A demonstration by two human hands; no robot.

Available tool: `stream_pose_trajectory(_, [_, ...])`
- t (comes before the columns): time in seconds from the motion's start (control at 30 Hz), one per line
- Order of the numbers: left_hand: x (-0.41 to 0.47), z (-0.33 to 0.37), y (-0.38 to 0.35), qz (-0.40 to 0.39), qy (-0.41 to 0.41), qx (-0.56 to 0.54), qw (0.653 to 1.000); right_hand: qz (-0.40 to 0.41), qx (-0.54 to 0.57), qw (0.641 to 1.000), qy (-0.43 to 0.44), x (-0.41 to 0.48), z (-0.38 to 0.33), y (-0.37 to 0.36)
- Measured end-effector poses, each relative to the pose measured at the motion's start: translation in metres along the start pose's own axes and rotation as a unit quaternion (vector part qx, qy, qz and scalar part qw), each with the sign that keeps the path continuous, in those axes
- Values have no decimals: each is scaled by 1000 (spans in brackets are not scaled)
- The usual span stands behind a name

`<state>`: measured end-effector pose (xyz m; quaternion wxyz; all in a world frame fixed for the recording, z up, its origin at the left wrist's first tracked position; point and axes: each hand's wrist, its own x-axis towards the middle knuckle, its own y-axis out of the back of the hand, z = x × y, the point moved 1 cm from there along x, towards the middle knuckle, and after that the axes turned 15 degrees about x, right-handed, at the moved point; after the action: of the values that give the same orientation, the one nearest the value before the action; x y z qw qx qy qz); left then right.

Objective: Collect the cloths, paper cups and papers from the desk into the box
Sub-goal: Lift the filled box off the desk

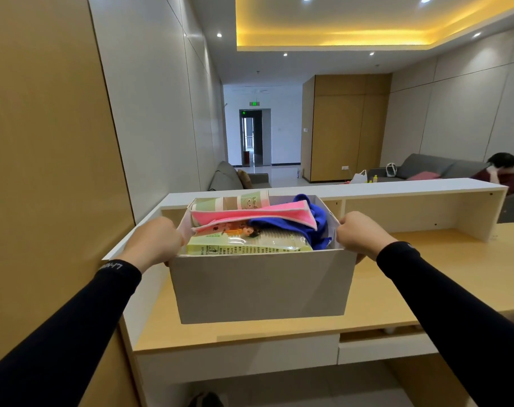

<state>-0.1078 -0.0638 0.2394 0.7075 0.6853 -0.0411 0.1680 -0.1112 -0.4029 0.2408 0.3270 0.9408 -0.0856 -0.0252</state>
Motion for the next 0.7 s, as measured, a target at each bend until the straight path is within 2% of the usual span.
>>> stream_pose_trajectory(0.27, [10, 4, -2, 18, -11, -3, 1000, 13, 26, 1000, -2, 0, -1, 7])
stream_pose_trajectory(0.7, [8, 9, -48, -6, -11, -14, 1000, 24, 7, 1000, -7, 5, 35, -15])
